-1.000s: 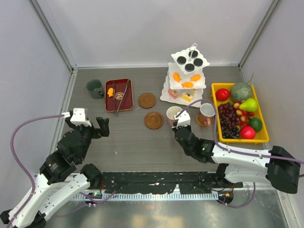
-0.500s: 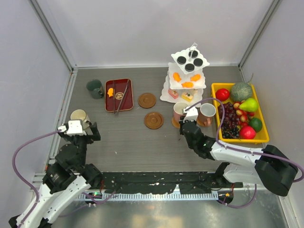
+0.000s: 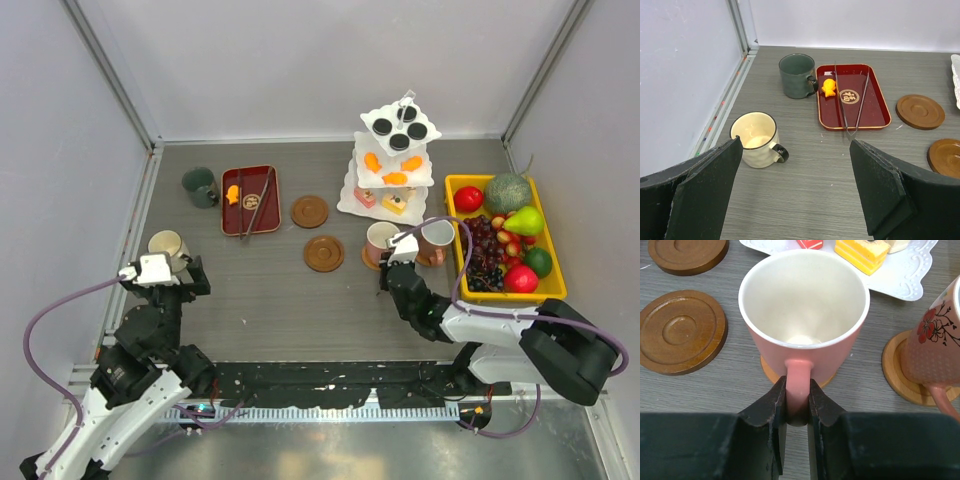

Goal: Serve the afternoon tea
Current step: Place the cup on the coaster.

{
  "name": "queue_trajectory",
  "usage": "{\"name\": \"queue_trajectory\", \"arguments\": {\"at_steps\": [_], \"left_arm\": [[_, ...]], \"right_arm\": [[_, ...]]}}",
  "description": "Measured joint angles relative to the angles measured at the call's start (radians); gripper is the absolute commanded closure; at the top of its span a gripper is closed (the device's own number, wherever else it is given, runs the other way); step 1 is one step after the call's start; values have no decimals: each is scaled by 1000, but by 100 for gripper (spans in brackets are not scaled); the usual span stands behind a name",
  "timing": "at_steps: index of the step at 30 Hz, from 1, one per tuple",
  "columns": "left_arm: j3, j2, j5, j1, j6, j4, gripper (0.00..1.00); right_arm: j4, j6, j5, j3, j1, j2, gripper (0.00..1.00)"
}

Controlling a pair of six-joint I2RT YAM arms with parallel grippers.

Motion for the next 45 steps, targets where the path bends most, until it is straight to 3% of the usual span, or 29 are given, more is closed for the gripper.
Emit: {"name": "queue_trajectory", "arguments": {"at_steps": [7,18,28,45], "left_arm": [[-6,-6,-6,0,10,4,1],[-16,-10,-12,0,29,17,1],[-16,-10,-12,0,36,23,1],[-20,-12,-12,0,50,24,1]], "right_arm": [[81,-4,-25,-37,-2,9,87],[116,5,-25,-64,-2,9,64],[116,-9,-21,-64,-2,10,74],[142,-50,-11,-42,-2,74,74]]}}
